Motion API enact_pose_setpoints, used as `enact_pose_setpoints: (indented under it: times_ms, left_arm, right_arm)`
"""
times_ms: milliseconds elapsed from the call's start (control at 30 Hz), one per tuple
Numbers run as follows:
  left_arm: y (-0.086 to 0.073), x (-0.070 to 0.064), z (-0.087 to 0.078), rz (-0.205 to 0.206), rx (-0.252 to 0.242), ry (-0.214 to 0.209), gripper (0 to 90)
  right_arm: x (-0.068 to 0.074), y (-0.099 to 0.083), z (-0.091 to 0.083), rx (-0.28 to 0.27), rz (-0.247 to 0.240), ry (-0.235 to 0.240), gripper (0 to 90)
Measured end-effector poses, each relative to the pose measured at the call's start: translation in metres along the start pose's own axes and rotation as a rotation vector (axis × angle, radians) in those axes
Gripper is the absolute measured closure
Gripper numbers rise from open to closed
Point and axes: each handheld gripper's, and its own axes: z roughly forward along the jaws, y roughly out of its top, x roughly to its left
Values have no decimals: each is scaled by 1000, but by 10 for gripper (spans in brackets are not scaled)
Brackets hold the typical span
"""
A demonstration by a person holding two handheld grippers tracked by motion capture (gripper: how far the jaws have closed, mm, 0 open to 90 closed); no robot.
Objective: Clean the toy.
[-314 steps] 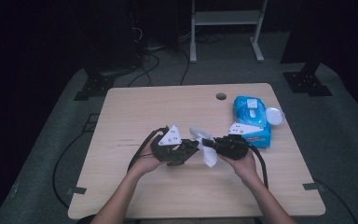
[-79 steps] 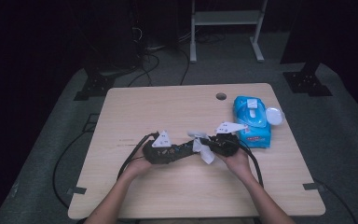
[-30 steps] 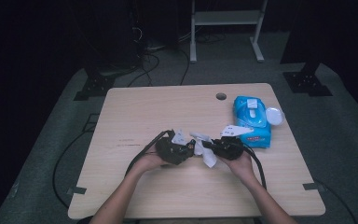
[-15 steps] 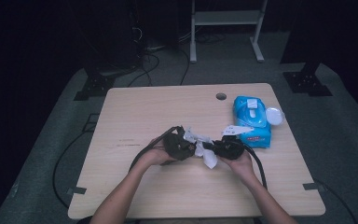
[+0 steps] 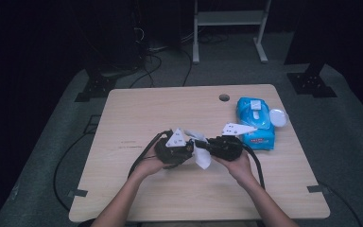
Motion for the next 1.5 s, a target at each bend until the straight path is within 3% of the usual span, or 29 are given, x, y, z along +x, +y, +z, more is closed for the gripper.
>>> enact_pose_setpoints:
  times_ms: [100, 300, 433, 600, 867, 1033, 1200, 1300, 1500]
  left_arm:
    - [-1, -3, -2, 11, -12, -6, 571]
    - [-4, 0, -6, -39, -63, -25, 571]
    - [-1, -2, -4, -23, -56, -22, 571]
    - [2, -4, -4, -20, -75, -36, 571]
    - [-3, 1, -8, -45, -96, -37, 570]
    - [-1, 0, -8, -44, -110, -34, 570]
    - [-3, 1, -9, -48, -112, -27, 570]
    - [-3, 2, -9, -48, -111, -30, 570]
    - [-2, 1, -8, -51, -121, -34, 570]
  right_arm:
    - [1, 1, 3, 2, -22, -10, 824]
    - [-13, -11, -4, 20, 7, -58, 824]
    - [-12, -10, -5, 6, 20, -47, 824]
    - [0, 2, -3, -53, 22, 25, 824]
    - [-14, -11, -6, -25, 42, -37, 824]
    - [-11, -8, -7, -47, 41, -30, 824]
    - [-18, -15, -7, -15, 48, -65, 824]
    - [-23, -22, -6, -5, 75, -74, 824]
    - [-16, -12, -7, -39, 61, -54, 824]
